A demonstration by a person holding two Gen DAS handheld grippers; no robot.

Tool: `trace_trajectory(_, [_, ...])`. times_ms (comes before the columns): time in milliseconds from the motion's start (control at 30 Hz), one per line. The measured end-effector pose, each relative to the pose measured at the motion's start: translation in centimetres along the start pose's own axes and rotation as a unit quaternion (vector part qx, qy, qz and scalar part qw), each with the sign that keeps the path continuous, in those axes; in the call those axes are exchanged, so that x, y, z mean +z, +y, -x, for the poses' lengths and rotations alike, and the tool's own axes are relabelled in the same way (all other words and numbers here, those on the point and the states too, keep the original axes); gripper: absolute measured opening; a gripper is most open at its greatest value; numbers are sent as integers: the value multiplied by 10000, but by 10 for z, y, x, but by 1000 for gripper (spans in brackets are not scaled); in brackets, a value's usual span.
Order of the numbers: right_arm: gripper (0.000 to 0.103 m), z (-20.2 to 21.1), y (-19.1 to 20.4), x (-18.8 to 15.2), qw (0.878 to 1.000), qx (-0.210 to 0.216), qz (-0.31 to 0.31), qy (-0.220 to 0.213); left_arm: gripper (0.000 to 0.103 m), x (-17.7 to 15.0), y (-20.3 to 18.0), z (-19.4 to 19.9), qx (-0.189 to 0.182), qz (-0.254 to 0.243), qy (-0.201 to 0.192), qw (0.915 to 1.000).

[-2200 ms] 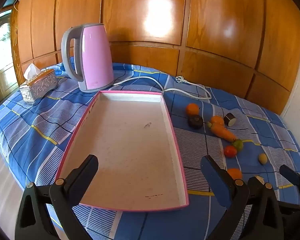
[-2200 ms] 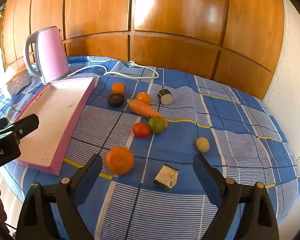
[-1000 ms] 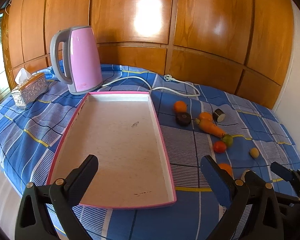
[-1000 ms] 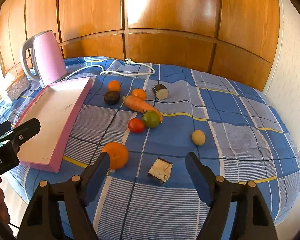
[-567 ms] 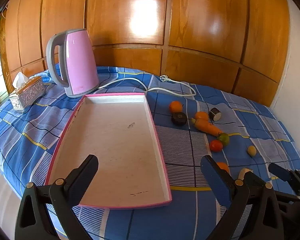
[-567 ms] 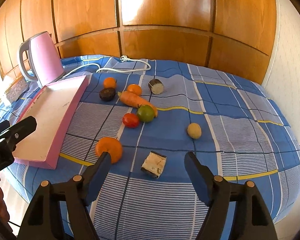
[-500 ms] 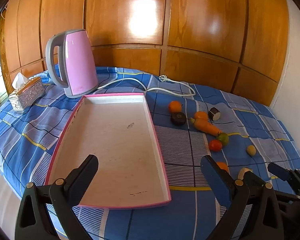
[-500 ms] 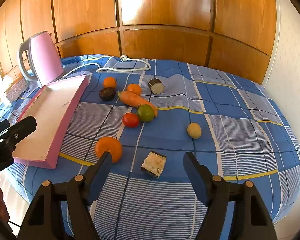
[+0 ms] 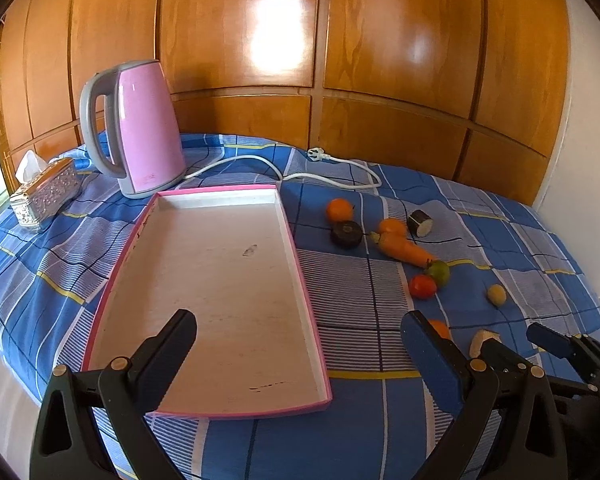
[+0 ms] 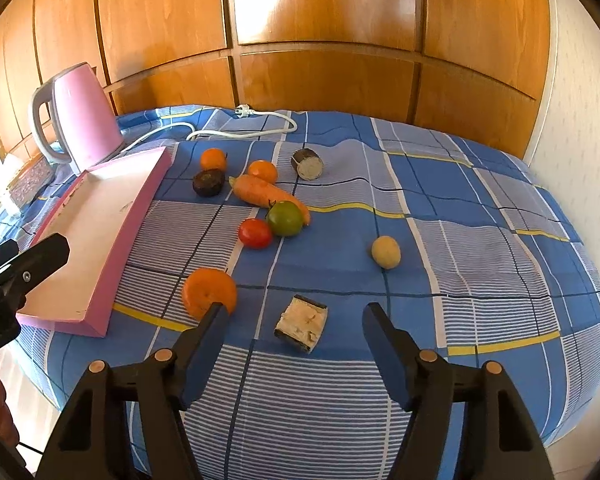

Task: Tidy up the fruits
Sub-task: 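Move right tool to the cut brown chunk while left tool approaches the orange, then close right tool on the brown chunk while left tool grasps the orange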

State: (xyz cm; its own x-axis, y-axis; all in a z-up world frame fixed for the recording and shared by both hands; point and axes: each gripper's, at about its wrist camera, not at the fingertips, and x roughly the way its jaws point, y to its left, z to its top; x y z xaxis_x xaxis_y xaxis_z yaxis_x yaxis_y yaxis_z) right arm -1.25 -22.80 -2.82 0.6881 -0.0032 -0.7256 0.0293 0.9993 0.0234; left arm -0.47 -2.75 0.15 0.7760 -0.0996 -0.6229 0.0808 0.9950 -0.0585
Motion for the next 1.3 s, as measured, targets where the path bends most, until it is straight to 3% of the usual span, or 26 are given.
trace_trajectory(333, [70, -2, -6, -2, 9996, 250, -121, 37, 100, 0, -8, -6, -165, -143, 73, 9997])
trace_trajectory(533, [70, -1, -13, -5, 9992, 351, -170, 49, 91, 1, -15, -10, -413, -287, 172, 9986])
trace_trajectory(733, [70, -10, -13, -6, 9993, 309, -107, 161, 78, -1, -26, -19, -911, -521, 426, 9936])
trace_trajectory(967, [53, -34, -19, -7, 9990, 176, -107, 395, 73, -5, -49, -33, -1335, -917, 756, 9839])
trace_trajectory(1100, [34, -43, -27, -7, 9984, 188, -284, 445, 65, -9, -63, -47, -1581, -1108, 1095, 9751])
trace_trajectory(1300, [33, -46, -34, -5, 9978, 275, -395, 446, 62, -9, -77, -69, -1829, -1046, 1484, 9662])
